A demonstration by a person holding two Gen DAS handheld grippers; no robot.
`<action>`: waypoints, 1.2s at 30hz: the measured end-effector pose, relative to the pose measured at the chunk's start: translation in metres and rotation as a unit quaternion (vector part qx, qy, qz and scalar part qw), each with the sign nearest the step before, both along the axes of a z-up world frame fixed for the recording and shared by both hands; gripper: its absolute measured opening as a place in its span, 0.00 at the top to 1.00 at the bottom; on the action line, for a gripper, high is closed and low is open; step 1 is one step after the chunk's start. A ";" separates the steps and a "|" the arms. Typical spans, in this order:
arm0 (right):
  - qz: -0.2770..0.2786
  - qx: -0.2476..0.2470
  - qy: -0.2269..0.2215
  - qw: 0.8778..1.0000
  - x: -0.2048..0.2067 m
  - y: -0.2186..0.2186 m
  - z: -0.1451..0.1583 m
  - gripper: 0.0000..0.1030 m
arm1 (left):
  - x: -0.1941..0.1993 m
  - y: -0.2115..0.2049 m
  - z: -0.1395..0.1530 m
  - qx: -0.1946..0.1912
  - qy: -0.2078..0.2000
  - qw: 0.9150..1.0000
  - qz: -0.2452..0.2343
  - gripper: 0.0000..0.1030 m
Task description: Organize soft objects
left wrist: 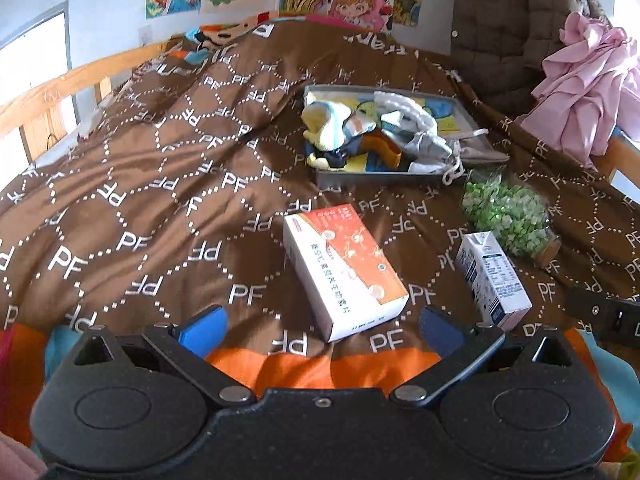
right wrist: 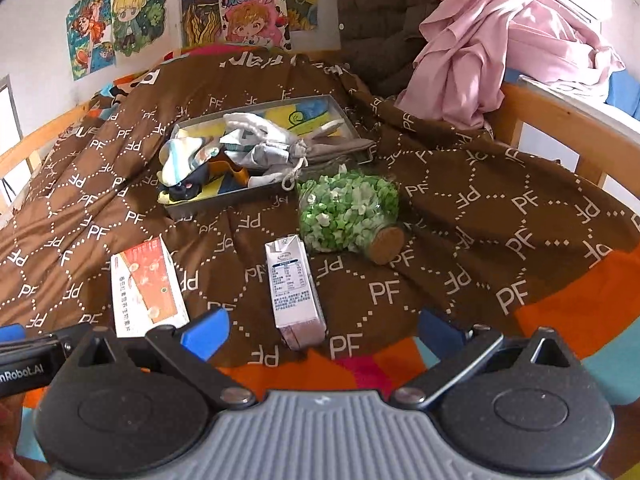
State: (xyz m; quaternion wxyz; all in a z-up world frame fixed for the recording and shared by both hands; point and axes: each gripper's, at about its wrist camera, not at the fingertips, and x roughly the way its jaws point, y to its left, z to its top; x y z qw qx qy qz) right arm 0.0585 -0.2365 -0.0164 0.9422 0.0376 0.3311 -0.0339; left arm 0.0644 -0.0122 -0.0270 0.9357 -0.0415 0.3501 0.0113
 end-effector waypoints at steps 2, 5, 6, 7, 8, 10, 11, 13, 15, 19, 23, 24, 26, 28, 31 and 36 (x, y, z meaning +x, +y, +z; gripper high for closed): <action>-0.001 0.002 0.002 1.000 0.000 -0.001 0.000 0.00 | 0.000 0.000 0.000 0.000 0.002 1.000 0.006 0.01; -0.003 0.005 -0.006 1.000 0.001 -0.002 0.001 0.00 | -0.002 -0.001 0.002 -0.004 -0.009 1.000 0.012 0.01; -0.004 0.006 -0.011 1.000 0.001 -0.002 0.001 0.00 | -0.003 -0.001 0.003 -0.007 -0.017 1.000 0.016 0.01; -0.004 0.005 -0.015 1.000 0.001 -0.002 0.001 0.00 | -0.004 -0.001 0.003 -0.013 -0.026 0.999 0.020 0.01; -0.003 0.004 -0.016 1.000 0.002 -0.001 0.001 0.00 | -0.004 -0.001 0.004 -0.017 -0.032 0.999 0.021 0.01; -0.004 0.004 -0.021 1.000 0.006 -0.001 -0.001 0.00 | -0.002 -0.003 0.003 -0.015 -0.036 0.999 0.020 0.01; -0.004 0.004 -0.020 1.000 0.008 0.000 -0.002 0.00 | 0.000 -0.005 0.002 -0.010 -0.034 0.999 0.018 0.01; -0.002 0.006 -0.015 1.000 0.013 0.002 -0.005 0.00 | 0.004 -0.008 -0.003 -0.001 -0.023 1.000 0.017 0.01; 0.001 0.001 -0.009 1.000 0.016 0.005 -0.009 0.00 | 0.008 -0.009 -0.008 0.005 -0.011 1.000 0.018 0.01; 0.004 -0.010 -0.004 1.000 0.022 0.009 -0.016 0.00 | 0.016 -0.007 -0.015 0.006 -0.002 0.999 0.041 0.01; 0.006 -0.010 0.000 1.000 0.027 0.011 -0.021 0.00 | 0.022 -0.004 -0.021 0.002 0.005 0.998 0.058 0.01; 0.006 -0.010 0.000 1.000 0.028 0.011 -0.022 0.00 | 0.023 -0.004 -0.023 0.002 0.008 0.998 0.058 0.01; 0.009 -0.010 -0.002 1.000 0.029 0.012 -0.023 0.00 | 0.025 -0.004 -0.025 -0.002 0.015 0.998 0.057 0.01; 0.012 -0.013 -0.001 1.000 0.030 0.013 -0.024 0.00 | 0.027 -0.003 -0.027 -0.011 0.020 0.998 0.057 0.01; 0.013 -0.016 0.002 1.000 0.032 0.015 -0.026 0.00 | 0.027 -0.005 -0.028 -0.012 0.021 0.998 0.054 0.01; 0.010 -0.018 -0.002 1.000 0.034 0.014 -0.027 0.00 | 0.028 -0.008 -0.030 -0.004 0.022 0.998 0.051 0.01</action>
